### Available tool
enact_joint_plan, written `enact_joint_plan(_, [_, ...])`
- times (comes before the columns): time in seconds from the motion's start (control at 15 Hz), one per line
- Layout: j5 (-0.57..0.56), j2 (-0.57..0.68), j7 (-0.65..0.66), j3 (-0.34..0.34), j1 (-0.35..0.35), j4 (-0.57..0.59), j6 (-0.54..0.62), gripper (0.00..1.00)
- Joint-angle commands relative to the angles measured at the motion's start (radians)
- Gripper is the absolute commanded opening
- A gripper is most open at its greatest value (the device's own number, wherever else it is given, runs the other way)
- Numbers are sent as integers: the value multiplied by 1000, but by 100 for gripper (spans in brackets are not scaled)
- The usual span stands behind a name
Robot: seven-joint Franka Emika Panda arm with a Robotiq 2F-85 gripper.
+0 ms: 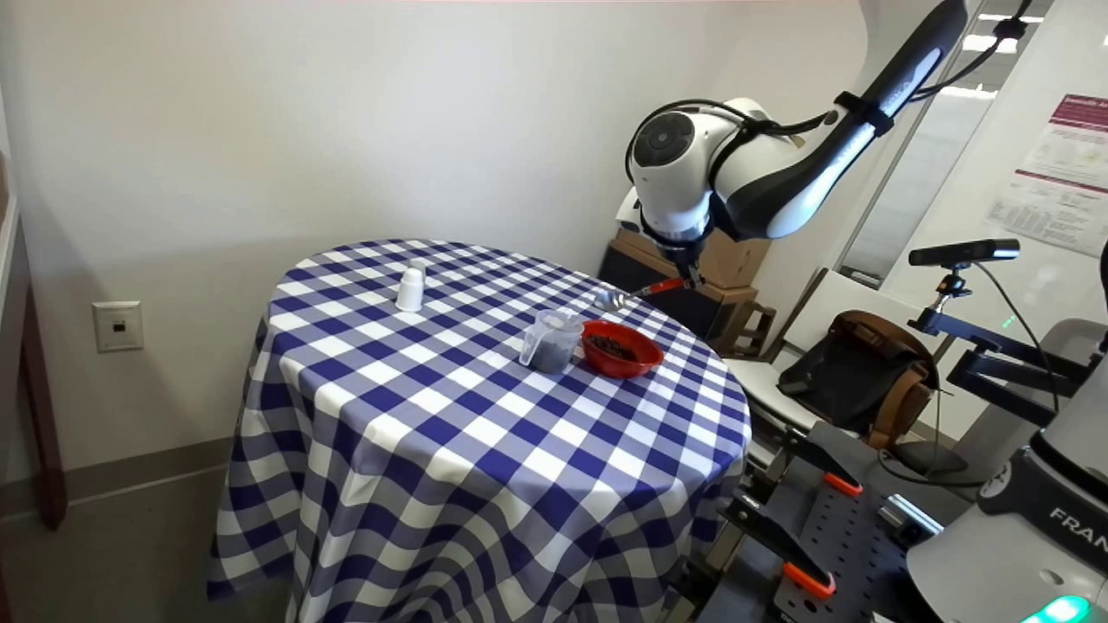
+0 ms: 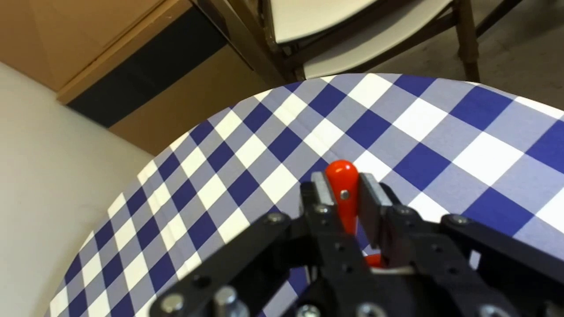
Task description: Use the spoon to transfer one scoop of contents from the orange bowl to the clear jar
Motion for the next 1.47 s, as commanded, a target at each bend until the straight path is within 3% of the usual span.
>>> enact_joint_plan(0.0, [-125,4,73,4,-14,-12,5,7])
enact_joint_plan(1.4, [-637,145,345,29,-87,-19,-56,7])
